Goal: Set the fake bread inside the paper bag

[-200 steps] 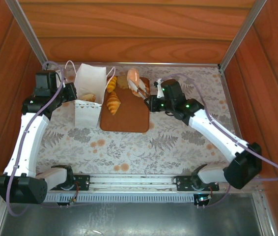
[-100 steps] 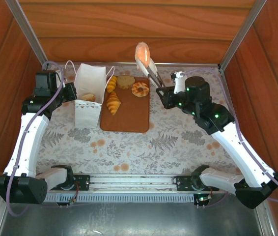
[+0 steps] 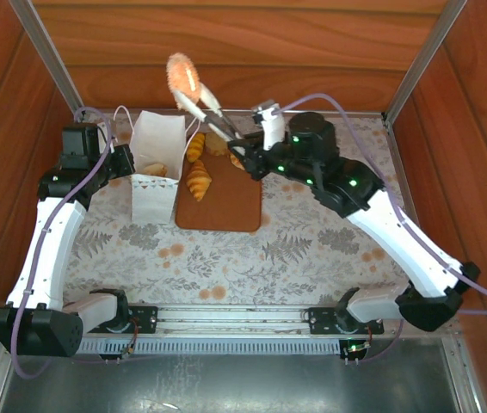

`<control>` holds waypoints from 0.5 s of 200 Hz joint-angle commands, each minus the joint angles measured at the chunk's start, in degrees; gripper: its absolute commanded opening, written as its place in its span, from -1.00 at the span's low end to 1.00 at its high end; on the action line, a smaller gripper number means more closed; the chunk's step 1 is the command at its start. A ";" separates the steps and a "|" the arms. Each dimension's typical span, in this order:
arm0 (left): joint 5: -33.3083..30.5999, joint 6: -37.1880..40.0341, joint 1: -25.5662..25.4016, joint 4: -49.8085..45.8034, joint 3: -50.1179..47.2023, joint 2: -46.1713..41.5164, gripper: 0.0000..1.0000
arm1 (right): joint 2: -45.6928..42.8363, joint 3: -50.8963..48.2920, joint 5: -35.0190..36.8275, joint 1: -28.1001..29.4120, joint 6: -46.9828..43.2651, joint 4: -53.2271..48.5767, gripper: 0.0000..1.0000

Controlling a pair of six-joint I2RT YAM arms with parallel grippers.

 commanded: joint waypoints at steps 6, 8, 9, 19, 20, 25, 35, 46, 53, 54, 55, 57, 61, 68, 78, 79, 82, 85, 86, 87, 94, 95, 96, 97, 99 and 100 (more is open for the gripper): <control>0.90 -0.83 0.06 3.40 -0.52 -0.55 -1.00 | 4.04 2.37 0.53 2.59 -0.73 3.34 -0.58; 1.00 -0.87 0.06 3.41 -0.55 -0.57 -1.00 | 4.36 2.30 0.71 2.67 -0.57 3.39 -0.58; 1.03 -0.88 0.06 3.41 -0.60 -0.56 -1.00 | 4.53 2.29 0.76 2.77 -0.58 3.41 -0.58; 1.14 -0.93 0.06 3.58 -0.73 -0.40 -1.00 | 6.03 2.19 1.01 3.25 0.12 3.60 -0.58; 1.14 -0.96 0.10 3.58 -0.73 -0.43 -1.00 | 6.20 2.19 1.00 3.28 0.12 3.61 -0.58; 1.19 -1.00 0.07 3.59 -0.69 -0.42 -1.00 | 7.00 2.34 0.81 3.42 0.43 3.50 -0.58; 1.26 -1.05 0.07 3.74 -0.73 -0.37 -1.00 | 8.62 2.86 0.66 3.65 1.06 2.95 -0.58; 1.25 -1.00 0.06 3.84 -0.73 -0.25 -1.00 | 10.40 3.82 0.45 3.91 1.48 1.96 -0.57; 1.31 -1.02 0.06 3.85 -0.74 -0.21 -1.00 | 11.27 4.20 0.45 4.01 1.69 1.54 -0.57; 1.27 -1.05 0.06 3.85 -0.69 -0.25 -1.00 | 11.37 4.25 0.45 4.01 1.69 1.48 -0.57; 1.25 -1.06 0.06 3.85 -0.72 -0.26 -1.00 | 11.60 4.29 0.54 4.08 1.70 1.30 -0.57; 1.28 -1.01 0.06 3.83 -0.71 -0.25 -1.00 | 11.71 4.38 0.58 4.09 1.66 1.27 -0.57; 1.26 -1.03 0.09 3.85 -0.68 -0.24 -1.00 | 12.15 4.54 0.73 4.17 1.77 0.97 -0.56; 1.18 -1.06 0.08 3.87 -0.74 -0.27 -1.00 | 12.75 4.65 1.25 4.27 1.96 0.54 -0.55; 1.16 -1.04 0.07 3.93 -0.74 -0.30 -1.00 | 13.32 4.49 1.95 4.32 2.30 0.35 -0.54; 1.15 -1.02 0.07 3.94 -0.74 -0.33 -1.00 | 13.36 4.48 2.03 4.30 2.35 0.27 -0.54; 1.22 -1.03 0.07 3.94 -0.74 -0.33 -1.00 | 13.56 4.40 2.29 4.28 2.38 0.15 -0.53; 1.22 -1.07 0.06 3.94 -0.69 -0.34 -1.00 | 13.69 4.35 2.49 4.27 2.46 0.05 -0.52; 1.18 -1.08 0.06 3.94 -0.76 -0.31 -1.00 | 13.77 4.33 2.57 4.27 2.52 0.03 -0.52; 1.16 -1.08 0.06 3.98 -0.75 -0.30 -1.00 | 13.81 4.31 2.70 4.27 2.55 -0.02 -0.52; 1.17 -1.13 0.12 4.03 -0.79 -0.29 -1.00 | 14.29 4.39 2.79 4.27 2.53 -0.44 -0.50; 1.16 -1.15 0.13 4.03 -0.77 -0.28 -1.00 | 14.29 4.39 2.79 4.27 2.53 -0.44 -0.50; 1.19 -1.12 0.09 4.03 -0.75 -0.28 -1.00 | 14.33 4.43 2.81 4.27 2.56 -0.52 -0.50; 1.17 -1.14 0.08 4.03 -0.79 -0.33 -1.00 | 14.44 4.50 2.82 4.27 2.48 -0.56 -0.50; 1.22 -1.12 0.06 4.03 -0.79 -0.34 -1.00 | 14.56 4.55 2.82 4.27 2.51 -0.79 -0.49; 1.18 -1.14 0.06 4.03 -0.81 -0.35 -1.00 | 14.60 4.60 2.82 4.27 2.50 -0.88 -0.49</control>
